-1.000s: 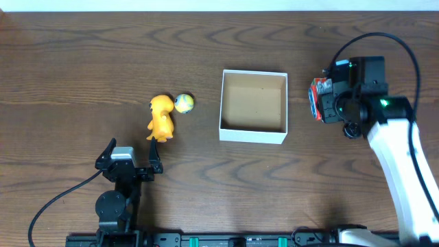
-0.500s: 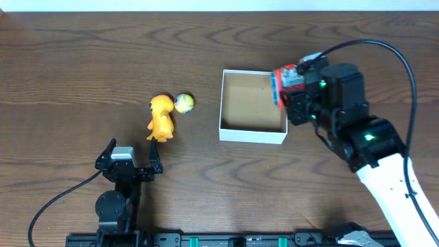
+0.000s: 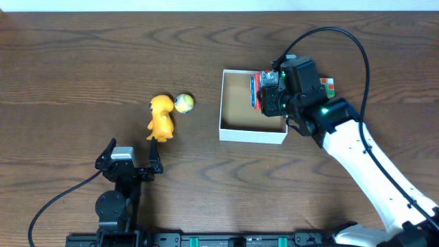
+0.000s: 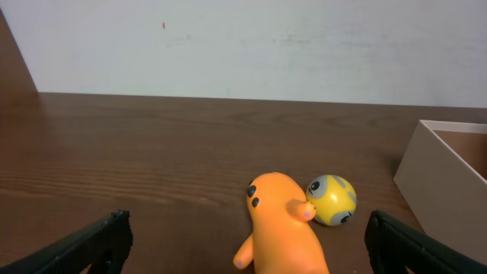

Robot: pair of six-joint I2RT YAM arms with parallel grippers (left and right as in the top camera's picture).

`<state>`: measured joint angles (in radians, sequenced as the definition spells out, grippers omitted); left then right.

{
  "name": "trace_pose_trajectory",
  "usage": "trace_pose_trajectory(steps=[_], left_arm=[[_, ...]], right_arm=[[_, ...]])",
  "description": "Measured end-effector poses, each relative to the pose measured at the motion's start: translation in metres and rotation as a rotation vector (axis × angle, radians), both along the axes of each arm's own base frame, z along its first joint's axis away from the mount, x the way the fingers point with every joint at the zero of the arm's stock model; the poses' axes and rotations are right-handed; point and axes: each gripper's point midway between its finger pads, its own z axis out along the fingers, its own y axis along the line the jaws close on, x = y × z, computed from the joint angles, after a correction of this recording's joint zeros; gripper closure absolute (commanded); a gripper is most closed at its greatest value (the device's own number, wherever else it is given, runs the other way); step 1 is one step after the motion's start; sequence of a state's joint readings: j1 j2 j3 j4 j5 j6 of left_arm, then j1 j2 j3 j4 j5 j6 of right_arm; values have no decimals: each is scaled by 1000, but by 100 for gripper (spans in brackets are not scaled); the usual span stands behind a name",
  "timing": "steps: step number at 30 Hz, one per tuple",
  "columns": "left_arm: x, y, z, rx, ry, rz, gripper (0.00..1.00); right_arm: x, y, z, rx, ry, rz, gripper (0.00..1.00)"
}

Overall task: Pack container
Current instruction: 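Carry the car left into the white box and lower it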

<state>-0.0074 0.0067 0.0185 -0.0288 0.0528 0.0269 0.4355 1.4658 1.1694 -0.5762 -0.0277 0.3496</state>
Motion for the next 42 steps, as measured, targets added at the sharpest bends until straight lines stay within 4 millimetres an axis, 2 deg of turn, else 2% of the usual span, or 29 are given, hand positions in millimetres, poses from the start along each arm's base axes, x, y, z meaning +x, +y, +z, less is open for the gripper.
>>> trace_pose_trajectory(steps=[6,11,20,29,42], left_arm=[[0,0,0,0,0,0,2],[0,0,0,0,0,0,2],[0,0,0,0,0,0,2],[0,0,0,0,0,0,2],[0,0,0,0,0,0,2]], right_arm=[[-2,9,-15,1,44,-8,73],[-8,15,-19,-6,61,4,73],[-11,-4,-38,-111,108,-56,72],[-12,-8,-40,-144,107,-70,72],[-30,-11,-52,-187,184,-65,73]])
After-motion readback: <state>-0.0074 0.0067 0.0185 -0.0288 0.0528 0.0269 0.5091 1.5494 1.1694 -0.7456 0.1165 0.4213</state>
